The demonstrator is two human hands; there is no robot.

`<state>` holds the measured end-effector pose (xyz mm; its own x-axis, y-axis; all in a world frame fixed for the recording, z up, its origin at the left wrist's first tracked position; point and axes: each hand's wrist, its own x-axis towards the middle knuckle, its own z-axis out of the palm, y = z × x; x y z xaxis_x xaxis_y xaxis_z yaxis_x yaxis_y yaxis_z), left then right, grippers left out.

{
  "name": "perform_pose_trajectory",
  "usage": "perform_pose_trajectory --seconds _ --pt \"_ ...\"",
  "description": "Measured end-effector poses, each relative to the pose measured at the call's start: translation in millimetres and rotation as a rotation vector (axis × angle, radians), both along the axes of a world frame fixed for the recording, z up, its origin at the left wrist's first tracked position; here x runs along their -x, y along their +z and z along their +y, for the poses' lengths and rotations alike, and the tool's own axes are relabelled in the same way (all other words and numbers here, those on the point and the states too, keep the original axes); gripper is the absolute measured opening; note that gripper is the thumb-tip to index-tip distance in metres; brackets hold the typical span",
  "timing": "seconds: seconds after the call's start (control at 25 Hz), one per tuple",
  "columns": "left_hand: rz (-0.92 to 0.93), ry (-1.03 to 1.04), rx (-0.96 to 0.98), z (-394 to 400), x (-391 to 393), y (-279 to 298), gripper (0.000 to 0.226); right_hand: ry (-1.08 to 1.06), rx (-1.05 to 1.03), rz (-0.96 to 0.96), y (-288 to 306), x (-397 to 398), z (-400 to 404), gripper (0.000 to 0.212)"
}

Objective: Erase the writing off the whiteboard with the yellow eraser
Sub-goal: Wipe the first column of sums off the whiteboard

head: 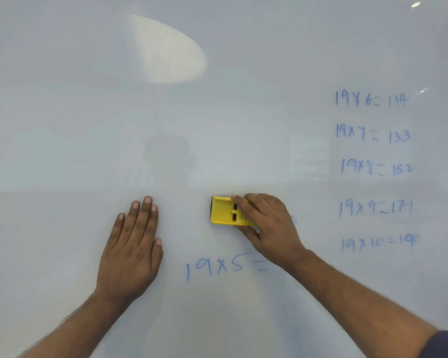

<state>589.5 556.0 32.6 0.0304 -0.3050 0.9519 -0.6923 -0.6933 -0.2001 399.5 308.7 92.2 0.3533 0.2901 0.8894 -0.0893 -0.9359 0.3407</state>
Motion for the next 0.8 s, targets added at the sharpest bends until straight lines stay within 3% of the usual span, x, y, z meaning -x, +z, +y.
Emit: perform_pose_trajectory --seconds 0.24,0.44,0.56,0.8 --pt "-0.007 -0.025 0.033 -19 14 27 0.063 -0.031 0.217 0.164 -33 27 -36 0.046" --pt "-0.002 -0.009 0.073 -30 12 24 0.064 -0.107 0.073 0.033 2 43 -72 0.053" --pt "0.002 0.004 0.068 -31 11 23 0.064 -0.054 -0.001 -0.015 -7 25 -60 0.053" --pt "0.01 -0.001 0.073 -29 10 20 0.063 -0.049 0.19 0.138 -50 50 -93 0.049"
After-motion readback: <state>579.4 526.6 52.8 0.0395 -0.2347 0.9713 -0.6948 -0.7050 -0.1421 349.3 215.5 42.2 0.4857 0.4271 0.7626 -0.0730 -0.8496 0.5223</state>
